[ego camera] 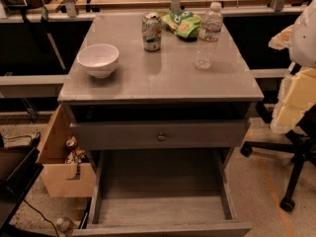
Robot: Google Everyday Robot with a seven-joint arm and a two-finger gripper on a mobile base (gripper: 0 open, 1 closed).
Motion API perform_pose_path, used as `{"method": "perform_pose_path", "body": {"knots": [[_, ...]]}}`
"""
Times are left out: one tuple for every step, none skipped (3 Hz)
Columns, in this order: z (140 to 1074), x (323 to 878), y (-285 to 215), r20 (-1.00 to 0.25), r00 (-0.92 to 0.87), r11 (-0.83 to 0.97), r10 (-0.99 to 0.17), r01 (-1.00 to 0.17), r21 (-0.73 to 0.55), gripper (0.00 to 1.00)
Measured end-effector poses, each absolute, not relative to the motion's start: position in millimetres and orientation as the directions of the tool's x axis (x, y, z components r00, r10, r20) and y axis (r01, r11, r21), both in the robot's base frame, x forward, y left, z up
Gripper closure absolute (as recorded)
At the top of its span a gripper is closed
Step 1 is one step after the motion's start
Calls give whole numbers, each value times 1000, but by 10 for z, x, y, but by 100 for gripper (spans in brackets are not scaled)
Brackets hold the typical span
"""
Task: Place water bottle into middle drawer
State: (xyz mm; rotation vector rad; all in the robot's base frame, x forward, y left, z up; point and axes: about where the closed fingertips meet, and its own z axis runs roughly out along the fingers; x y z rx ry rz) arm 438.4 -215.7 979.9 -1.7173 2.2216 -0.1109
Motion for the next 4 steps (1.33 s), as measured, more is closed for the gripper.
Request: {"method": "perform_pose_path", "body": {"knots": [[9799, 4384, -2157, -211, -219, 270, -953, -927, -260, 0], [9821, 4577, -2214, -305, -240, 330, -921, -898, -290, 0], [9895, 5018, -2385, -488, -254, 446, -835, -832, -330, 0], [10064, 5624, -2570, -699, -206, 569, -685, -750, -338, 0]]}}
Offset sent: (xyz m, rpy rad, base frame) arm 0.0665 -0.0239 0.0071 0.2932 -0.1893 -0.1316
